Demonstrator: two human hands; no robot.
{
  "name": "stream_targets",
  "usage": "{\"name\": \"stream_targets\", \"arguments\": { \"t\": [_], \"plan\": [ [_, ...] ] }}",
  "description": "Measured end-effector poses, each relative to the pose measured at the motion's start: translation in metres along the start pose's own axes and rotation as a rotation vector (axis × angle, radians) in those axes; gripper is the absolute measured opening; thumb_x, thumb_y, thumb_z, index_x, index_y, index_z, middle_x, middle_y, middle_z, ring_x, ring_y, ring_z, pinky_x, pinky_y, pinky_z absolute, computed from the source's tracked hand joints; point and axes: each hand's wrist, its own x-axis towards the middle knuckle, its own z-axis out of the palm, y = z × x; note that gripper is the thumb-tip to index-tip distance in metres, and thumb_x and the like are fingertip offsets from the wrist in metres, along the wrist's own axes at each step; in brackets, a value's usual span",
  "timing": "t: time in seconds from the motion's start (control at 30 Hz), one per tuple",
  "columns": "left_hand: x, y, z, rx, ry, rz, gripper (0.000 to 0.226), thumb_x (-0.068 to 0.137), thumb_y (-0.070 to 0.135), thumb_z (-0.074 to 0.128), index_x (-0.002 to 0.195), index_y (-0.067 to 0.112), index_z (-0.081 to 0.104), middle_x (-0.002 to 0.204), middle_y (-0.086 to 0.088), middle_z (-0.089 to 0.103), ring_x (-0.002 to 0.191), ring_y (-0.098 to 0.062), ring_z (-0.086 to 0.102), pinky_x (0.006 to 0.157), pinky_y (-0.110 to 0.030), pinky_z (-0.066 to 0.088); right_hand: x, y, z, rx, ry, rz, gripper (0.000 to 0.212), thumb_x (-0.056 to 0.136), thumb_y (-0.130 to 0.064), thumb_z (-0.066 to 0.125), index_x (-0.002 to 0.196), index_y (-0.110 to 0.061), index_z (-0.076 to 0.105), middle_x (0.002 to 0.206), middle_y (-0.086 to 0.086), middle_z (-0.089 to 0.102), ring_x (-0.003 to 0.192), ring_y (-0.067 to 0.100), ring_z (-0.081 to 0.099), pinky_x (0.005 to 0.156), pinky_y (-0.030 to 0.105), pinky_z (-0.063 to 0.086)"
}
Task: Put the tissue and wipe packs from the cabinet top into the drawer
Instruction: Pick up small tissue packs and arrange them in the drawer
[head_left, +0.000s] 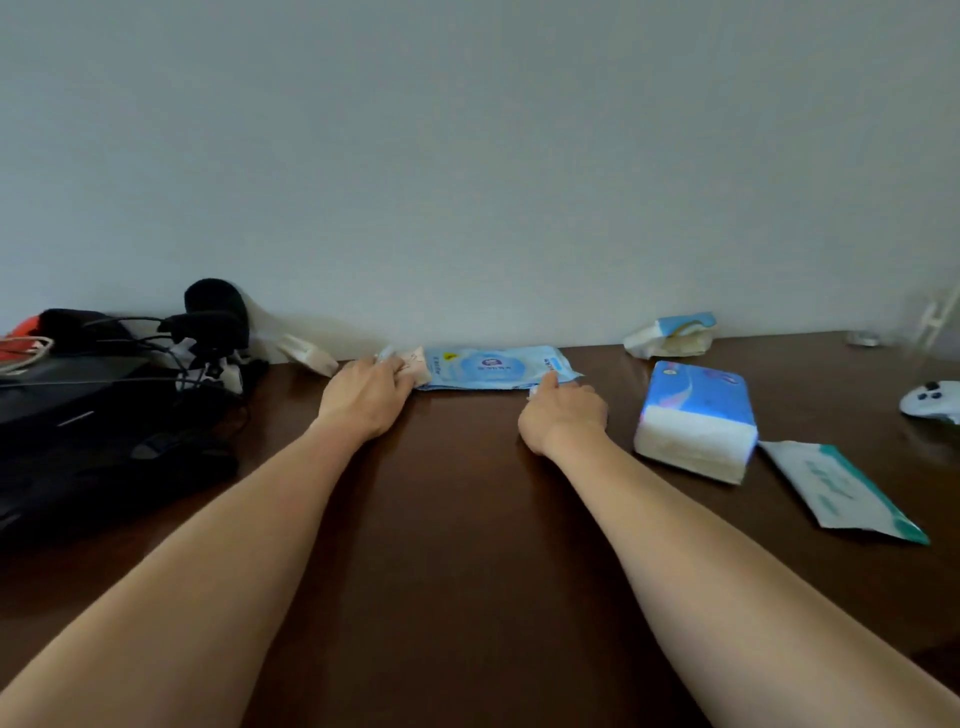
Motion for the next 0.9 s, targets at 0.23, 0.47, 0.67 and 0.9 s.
{"name": "stream_targets", "arguments": {
  "t": [0.23,0.47,0.67,0.9],
  "plan": [
    [-0.119,0.025,-0.052,-0.055,-0.027,0.006,0.051,0.096,0.058,0.043,0.142,0.037,0.054,0.131,-0.006,0.056,0.12,-0.029,0.054,0.096,-0.04,0.047,-0.101,0.011,-0.019,-0.001,0.041,-0.25,0.045,0.103,-0.026,0.042,0.145,-0.013,0.038,0.132,0.016,0.061,0.119,0.034,0.059,0.078,0.039,0.042],
    [-0.245,0.052,-0.109,-0.188,0.121,-0.052,0.045,0.099,0.037,0.056,0.141,0.022,0.05,0.123,-0.01,0.06,0.107,-0.032,0.061,0.085,-0.043,0.051,-0.218,0.049,-0.03,0.213,0.136,-0.425,0.035,0.105,-0.036,0.047,0.134,-0.017,0.049,0.13,0.009,0.06,0.118,0.03,0.056,0.077,0.041,0.042],
    [-0.367,0.096,-0.152,-0.705,0.417,-0.148,0.039,0.091,0.026,0.066,0.126,0.031,0.05,0.109,0.013,0.066,0.092,-0.007,0.066,0.075,-0.026,0.054,-0.328,0.07,-0.019,0.927,0.446,-0.274,0.028,0.105,-0.043,0.041,0.129,-0.031,0.049,0.117,-0.006,0.067,0.103,0.016,0.064,0.074,0.034,0.044],
    [-0.529,0.089,-0.083,-1.432,0.209,-0.562,0.03,0.082,0.025,0.068,0.102,0.021,0.046,0.106,-0.008,0.061,0.093,-0.017,0.065,0.071,-0.028,0.055,-0.454,0.088,0.077,1.531,0.023,-0.386,0.03,0.09,-0.04,0.068,0.118,-0.04,0.058,0.106,-0.028,0.061,0.103,-0.002,0.061,0.078,0.013,0.05]
  ]
}}
